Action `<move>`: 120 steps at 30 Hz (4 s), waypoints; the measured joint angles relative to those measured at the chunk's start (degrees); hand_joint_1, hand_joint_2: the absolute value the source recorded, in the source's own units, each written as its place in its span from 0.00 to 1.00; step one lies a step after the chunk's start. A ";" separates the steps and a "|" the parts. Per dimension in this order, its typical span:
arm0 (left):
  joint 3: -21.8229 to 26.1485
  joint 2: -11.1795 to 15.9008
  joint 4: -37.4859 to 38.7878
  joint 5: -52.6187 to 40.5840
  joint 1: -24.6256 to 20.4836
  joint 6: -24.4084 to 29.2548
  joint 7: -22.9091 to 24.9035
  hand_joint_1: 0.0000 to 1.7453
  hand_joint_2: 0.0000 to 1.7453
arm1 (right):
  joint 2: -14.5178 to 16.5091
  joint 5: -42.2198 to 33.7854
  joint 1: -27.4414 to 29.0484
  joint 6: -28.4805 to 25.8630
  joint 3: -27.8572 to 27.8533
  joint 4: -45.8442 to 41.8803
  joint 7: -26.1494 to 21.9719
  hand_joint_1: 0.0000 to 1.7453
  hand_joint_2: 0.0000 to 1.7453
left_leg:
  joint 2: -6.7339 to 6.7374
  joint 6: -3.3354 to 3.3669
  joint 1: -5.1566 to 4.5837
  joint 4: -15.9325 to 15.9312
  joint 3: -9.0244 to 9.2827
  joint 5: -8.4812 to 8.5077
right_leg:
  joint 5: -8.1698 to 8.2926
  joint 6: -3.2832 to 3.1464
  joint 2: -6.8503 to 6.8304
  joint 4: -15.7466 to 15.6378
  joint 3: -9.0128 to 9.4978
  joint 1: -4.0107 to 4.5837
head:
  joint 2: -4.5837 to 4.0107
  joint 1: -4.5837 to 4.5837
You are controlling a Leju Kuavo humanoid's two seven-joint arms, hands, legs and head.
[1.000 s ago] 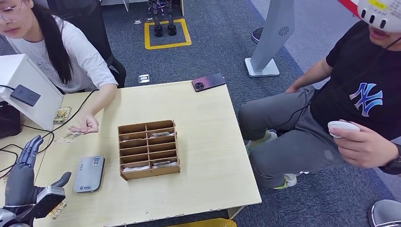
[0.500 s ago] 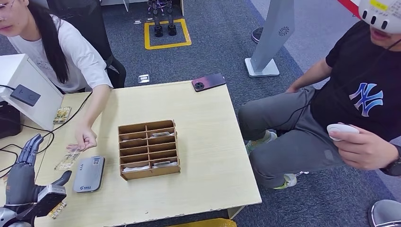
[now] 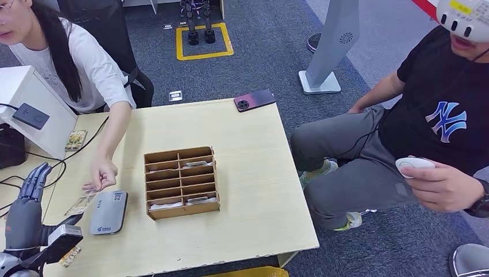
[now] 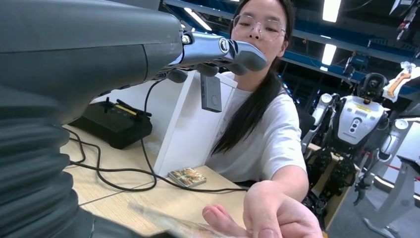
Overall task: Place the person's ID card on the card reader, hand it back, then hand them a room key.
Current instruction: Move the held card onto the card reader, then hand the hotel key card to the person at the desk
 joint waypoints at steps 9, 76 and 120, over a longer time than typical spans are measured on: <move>0.00 0.23 1.00 -0.35 -0.69 0.44 0.45 1.00 1.00 | 0.00 0.10 0.00 -0.24 -0.01 0.00 -0.37 0.00 0.00 | 0.00 0.00 0.00 0.00 0.00 0.00 | 0.00 0.00 0.00 0.00 0.00 0.00 | 0.00 -0.01; -2.31 -2.05 11.03 13.28 -4.28 -19.84 9.92 1.00 1.00 | 0.28 0.41 0.04 -0.66 -1.86 0.00 -0.07 0.00 0.00 | 0.01 0.00 -0.01 0.01 0.00 0.00 | 0.00 0.00 0.01 0.00 -0.02 0.00 | 0.00 -0.01; -4.04 -4.82 21.99 5.00 -7.97 -12.27 11.63 1.00 1.00 | 0.46 2.20 0.04 -1.01 -1.93 0.00 -0.42 0.00 0.00 | -0.02 0.01 -0.06 0.00 0.07 0.01 | 0.00 0.00 -0.02 0.00 0.07 -0.01 | 0.00 -0.01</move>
